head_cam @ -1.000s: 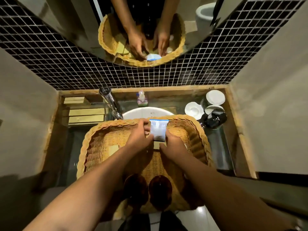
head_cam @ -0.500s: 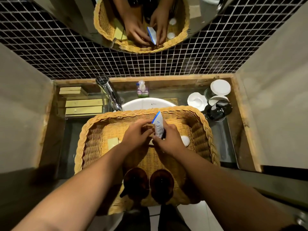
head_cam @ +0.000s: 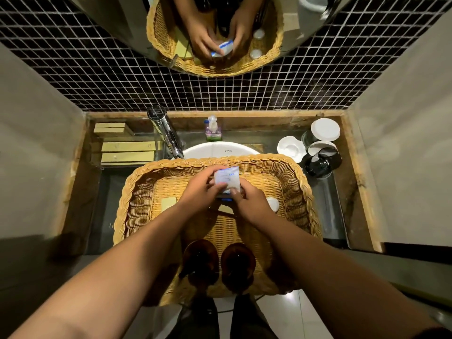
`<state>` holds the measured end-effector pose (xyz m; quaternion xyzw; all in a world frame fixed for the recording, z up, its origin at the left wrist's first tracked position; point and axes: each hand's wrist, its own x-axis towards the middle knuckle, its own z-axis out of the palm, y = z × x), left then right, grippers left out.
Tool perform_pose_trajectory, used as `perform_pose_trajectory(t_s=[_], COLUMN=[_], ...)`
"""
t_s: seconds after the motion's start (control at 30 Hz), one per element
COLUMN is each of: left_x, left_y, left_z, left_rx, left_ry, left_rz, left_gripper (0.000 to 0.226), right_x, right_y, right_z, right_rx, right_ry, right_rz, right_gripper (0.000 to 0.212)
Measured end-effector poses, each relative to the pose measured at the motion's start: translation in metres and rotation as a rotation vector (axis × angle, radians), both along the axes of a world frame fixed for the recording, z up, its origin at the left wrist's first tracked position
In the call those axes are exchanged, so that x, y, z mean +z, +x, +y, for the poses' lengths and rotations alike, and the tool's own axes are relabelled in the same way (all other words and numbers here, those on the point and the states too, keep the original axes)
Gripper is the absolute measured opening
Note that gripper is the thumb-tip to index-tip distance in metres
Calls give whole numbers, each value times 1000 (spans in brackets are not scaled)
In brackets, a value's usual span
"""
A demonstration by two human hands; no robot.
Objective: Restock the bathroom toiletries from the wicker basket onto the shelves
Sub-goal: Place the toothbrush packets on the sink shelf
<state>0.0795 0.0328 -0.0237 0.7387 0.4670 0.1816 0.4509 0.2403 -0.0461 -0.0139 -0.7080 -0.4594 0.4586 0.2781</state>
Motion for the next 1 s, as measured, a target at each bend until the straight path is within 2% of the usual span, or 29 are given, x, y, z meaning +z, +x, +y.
perform_pose_trajectory(t_s=[0.1, 0.2, 0.27, 0.37, 0.5, 0.63, 0.77, 0.83, 0.9, 1.0], left_x=[7, 23, 38, 63, 92, 110, 123, 131, 136, 139], left_y=[-6, -17, -24, -36, -51, -76, -107, -121, -133, -150], left_z=[4, 5, 7, 14, 28, 40, 51, 59, 67, 82], left_rx=[25, 40, 105, 262, 534, 641, 674, 587, 484, 488], left_ry=[-2, 41, 72, 64, -33, -51, 180, 305, 358, 403], left_rz=[31, 20, -14, -108, -311, -289, -180, -71, -24, -51], left_gripper=[46, 49, 44, 34, 32, 41, 76, 88, 85, 72], right_x=[7, 20, 32, 54, 87, 128, 162, 173, 181, 187], right_y=[0, -2, -7, -21, -46, -68, -89, -102, -119, -143], right_z=[0, 8, 18, 39, 72, 109, 139, 155, 170, 190], right_rx=[-28, -67, -42, 6, -17, -42, 107, 230, 380, 505], right_ry=[157, 284, 278, 161, 247, 410, 512, 536, 574, 629], right_rz=[-124, -72, -31, 60, 26, 25, -167, -294, -394, -425], right_gripper=[43, 52, 53, 58, 35, 24, 24, 24, 23, 25])
